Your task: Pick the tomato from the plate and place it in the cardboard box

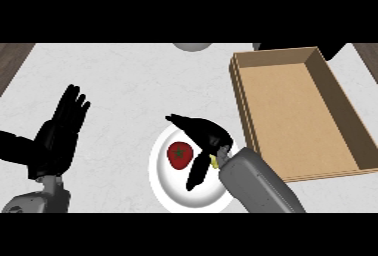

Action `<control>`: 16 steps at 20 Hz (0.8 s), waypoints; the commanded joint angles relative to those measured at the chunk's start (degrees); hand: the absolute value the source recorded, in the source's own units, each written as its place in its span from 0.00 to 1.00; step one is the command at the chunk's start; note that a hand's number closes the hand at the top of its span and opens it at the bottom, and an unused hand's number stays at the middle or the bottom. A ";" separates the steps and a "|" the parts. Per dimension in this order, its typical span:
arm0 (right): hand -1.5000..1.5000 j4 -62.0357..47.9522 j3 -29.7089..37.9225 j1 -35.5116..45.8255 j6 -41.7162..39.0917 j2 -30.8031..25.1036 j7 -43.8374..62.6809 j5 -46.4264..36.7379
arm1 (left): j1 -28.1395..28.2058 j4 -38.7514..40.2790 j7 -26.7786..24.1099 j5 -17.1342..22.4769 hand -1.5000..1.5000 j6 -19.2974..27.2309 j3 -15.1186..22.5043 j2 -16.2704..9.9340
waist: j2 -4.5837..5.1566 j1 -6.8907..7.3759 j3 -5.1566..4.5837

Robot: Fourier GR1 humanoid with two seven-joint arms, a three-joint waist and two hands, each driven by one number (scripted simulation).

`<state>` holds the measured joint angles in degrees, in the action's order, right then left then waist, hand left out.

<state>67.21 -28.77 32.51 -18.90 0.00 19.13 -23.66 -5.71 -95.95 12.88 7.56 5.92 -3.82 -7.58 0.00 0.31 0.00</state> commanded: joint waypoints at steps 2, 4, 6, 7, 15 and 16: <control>0.00 -6.81 -4.42 1.87 5.18 0.00 -3.32 1.41 | -0.32 0.98 -0.08 0.18 0.50 -0.55 -0.51 0.54 | 0.08 0.24 0.00; 0.00 -10.53 -1.86 5.93 4.86 0.00 -5.63 1.98 | -2.84 2.62 -0.05 -0.65 0.50 0.38 0.04 1.32 | 0.11 0.27 0.01; 0.00 -3.38 -1.21 0.23 1.68 0.00 -4.13 -1.63 | 0.16 -0.47 0.73 1.14 0.50 -2.15 -2.26 -1.09 | -0.02 -0.09 0.00; 0.00 -2.44 -7.25 2.00 6.29 0.00 0.38 4.00 | -1.33 0.53 -0.04 -2.70 0.50 2.05 1.94 3.07 | 0.01 0.12 0.01; 1.00 -5.53 -5.79 0.80 8.00 -0.23 -10.42 -5.89 | -0.98 -0.46 1.56 -2.53 0.50 0.90 0.54 1.53 | -0.02 -0.14 0.01; 1.00 -4.34 -7.50 0.75 8.29 -0.02 -8.41 -5.16 | 1.75 -0.26 -0.96 -0.30 0.50 -2.15 -0.92 0.56 | -0.02 0.03 0.00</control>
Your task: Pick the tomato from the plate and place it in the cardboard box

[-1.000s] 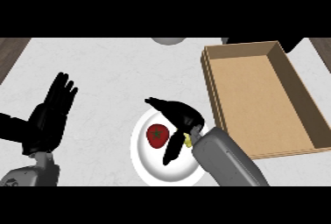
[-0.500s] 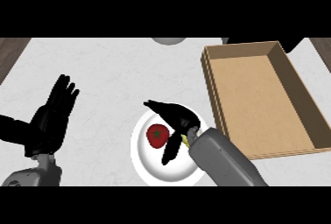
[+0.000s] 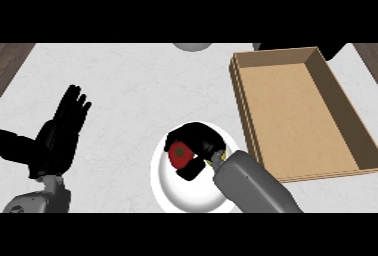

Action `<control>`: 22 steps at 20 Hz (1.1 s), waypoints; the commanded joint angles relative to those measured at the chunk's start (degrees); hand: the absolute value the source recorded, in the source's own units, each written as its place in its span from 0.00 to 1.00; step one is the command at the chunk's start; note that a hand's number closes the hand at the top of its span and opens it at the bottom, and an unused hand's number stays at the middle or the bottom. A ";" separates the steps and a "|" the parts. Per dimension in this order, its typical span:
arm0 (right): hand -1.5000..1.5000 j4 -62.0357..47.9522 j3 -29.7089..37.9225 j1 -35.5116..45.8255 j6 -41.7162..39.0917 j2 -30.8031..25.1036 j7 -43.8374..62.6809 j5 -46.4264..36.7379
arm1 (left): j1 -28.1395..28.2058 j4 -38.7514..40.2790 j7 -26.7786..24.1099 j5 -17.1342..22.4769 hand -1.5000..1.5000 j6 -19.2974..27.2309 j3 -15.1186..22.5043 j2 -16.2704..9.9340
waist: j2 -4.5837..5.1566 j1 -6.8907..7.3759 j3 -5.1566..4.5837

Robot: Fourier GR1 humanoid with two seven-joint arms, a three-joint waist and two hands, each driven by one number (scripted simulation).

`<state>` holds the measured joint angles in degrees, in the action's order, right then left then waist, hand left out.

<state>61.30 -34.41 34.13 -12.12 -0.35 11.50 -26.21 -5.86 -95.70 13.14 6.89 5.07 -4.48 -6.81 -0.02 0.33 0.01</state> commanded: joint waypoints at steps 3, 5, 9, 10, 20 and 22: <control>1.00 1.85 -5.15 -2.40 6.40 0.31 -1.63 -4.33 | 0.53 -1.37 0.57 0.17 0.50 -0.52 -0.52 -0.36 | 0.02 0.09 0.00; 1.00 1.52 0.45 1.01 2.40 0.33 -1.29 -4.41 | -5.69 5.16 -0.27 0.22 0.50 -0.06 -2.15 -0.70 | 0.06 -0.28 -0.01; 1.00 1.60 -7.50 7.06 13.94 0.34 18.48 -4.79 | -2.24 1.92 -0.69 -2.14 0.50 1.11 1.56 1.60 | -0.03 1.50 -0.08; 1.00 0.10 -7.27 9.64 15.11 0.34 22.93 -6.41 | -2.30 1.40 -0.51 -1.07 0.50 0.25 0.92 1.01 | -0.07 2.27 -0.13; 1.00 -1.46 -21.63 27.86 23.60 0.35 48.65 -5.73 | -5.08 3.78 -1.55 -1.28 0.50 -0.43 0.89 0.77 | 0.47 3.93 -0.11; 1.00 0.61 -23.31 32.93 19.26 0.34 52.04 -3.67 | -3.32 4.43 -2.67 -2.81 0.50 -0.20 3.12 2.21 | 0.32 3.81 -0.13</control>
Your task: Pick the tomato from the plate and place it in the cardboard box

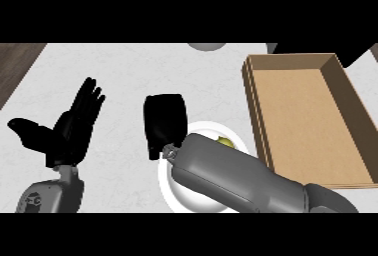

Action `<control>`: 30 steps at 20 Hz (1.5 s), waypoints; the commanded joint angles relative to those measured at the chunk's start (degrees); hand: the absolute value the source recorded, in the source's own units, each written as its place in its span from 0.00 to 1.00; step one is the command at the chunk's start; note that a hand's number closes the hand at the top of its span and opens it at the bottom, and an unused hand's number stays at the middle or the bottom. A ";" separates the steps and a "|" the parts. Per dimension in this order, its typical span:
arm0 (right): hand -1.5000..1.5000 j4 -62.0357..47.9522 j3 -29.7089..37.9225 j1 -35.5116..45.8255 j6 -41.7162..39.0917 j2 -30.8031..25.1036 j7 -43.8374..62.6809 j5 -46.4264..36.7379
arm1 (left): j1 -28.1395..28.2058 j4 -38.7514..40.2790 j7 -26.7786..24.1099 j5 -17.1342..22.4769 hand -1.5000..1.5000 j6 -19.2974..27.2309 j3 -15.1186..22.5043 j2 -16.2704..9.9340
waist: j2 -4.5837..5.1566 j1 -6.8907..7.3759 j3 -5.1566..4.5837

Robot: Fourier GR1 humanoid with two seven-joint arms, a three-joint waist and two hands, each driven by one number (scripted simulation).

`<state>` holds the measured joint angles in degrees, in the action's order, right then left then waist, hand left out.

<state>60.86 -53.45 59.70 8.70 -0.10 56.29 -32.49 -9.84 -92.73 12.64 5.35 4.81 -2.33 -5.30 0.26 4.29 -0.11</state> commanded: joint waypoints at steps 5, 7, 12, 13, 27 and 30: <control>1.00 2.75 -2.33 14.07 5.09 0.08 12.97 2.55 | -0.56 0.78 0.09 -1.11 0.50 1.15 0.67 0.94 | -0.20 -0.82 0.00; 1.00 3.83 0.55 15.35 8.76 0.08 17.34 0.05 | -0.11 -1.11 1.03 -0.47 0.50 0.97 -0.49 -0.29 | -0.69 -0.90 0.03; 1.00 0.24 5.58 20.07 10.51 0.06 22.68 -7.76 | 1.76 0.02 -0.38 0.42 0.50 0.32 -1.43 -0.34 | -1.00 -2.80 0.03; 1.00 -2.09 7.46 21.60 9.63 0.06 22.98 -9.04 | 2.63 -0.42 -1.05 0.21 0.50 0.26 -1.26 -0.27 | -0.96 -2.80 0.02; 1.00 1.66 20.68 11.26 4.69 -8.00 19.85 -17.31 | 7.32 -4.76 -1.00 -1.30 0.50 2.16 0.00 1.34 | -0.97 -5.35 0.18; 1.00 1.07 21.37 9.57 3.04 -11.10 17.76 -21.00 | 3.44 -1.94 0.32 0.58 0.50 1.37 -2.10 0.05 | -0.63 -5.48 0.12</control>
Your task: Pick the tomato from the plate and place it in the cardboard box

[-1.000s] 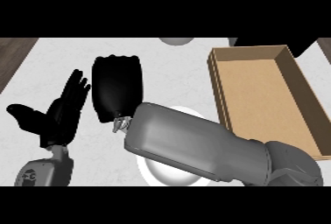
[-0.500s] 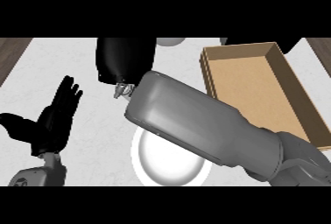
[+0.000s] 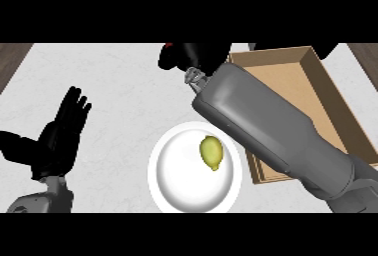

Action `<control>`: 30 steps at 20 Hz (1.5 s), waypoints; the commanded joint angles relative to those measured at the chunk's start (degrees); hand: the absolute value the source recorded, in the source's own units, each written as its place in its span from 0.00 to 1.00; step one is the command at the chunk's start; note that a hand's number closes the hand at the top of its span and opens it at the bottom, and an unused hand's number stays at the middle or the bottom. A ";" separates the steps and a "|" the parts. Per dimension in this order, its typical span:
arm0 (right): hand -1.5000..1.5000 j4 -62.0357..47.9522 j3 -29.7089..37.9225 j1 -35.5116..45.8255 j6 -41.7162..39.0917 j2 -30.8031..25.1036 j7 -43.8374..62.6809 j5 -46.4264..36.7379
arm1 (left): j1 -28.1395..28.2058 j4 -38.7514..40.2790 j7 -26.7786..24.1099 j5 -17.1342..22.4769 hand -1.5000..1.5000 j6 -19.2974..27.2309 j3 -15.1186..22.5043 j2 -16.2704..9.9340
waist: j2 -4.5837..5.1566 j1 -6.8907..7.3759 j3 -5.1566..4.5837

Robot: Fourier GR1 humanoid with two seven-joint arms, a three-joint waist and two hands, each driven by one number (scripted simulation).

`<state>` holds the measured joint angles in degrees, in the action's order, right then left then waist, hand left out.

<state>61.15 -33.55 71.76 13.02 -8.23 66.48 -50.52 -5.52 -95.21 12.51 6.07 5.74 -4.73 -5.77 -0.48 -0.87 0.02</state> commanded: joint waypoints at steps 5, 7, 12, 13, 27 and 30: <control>1.00 3.14 3.53 -8.46 -4.17 -7.03 2.71 -5.07 | -0.05 0.79 -1.36 1.16 0.50 -1.58 -1.71 -1.37 | 0.25 0.35 -0.03; 1.00 3.15 4.58 -11.75 -3.85 -9.60 0.48 -5.14 | 0.82 -3.22 2.33 1.90 0.50 -1.57 -1.21 -1.69 | 0.19 0.52 0.01; 1.00 0.90 7.58 -16.22 -4.95 -11.27 -6.23 -4.81 | 1.85 -3.35 1.20 -0.13 0.50 -0.18 0.45 0.04 | 0.34 0.90 -0.01; 1.00 -2.52 6.29 -16.59 -5.51 -9.73 -6.06 -5.31 | 0.94 -0.40 -1.63 -0.57 0.50 -0.68 0.78 0.57 | 0.51 0.96 -0.03; 0.00 -7.03 15.90 -21.97 2.57 -14.70 -22.61 0.14 | -1.36 -1.65 2.06 1.06 0.50 -1.43 -1.21 -1.64 | 0.63 1.18 0.02; 0.00 -6.95 17.40 -20.43 12.41 -14.03 -25.96 -1.76 | -2.04 -2.54 3.11 -1.07 0.50 0.68 2.33 1.32 | 0.94 1.84 0.09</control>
<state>54.03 -18.11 50.06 15.53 -21.75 44.91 -50.37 -6.73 -97.71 14.97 5.72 5.68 -4.06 -5.83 0.16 0.43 0.07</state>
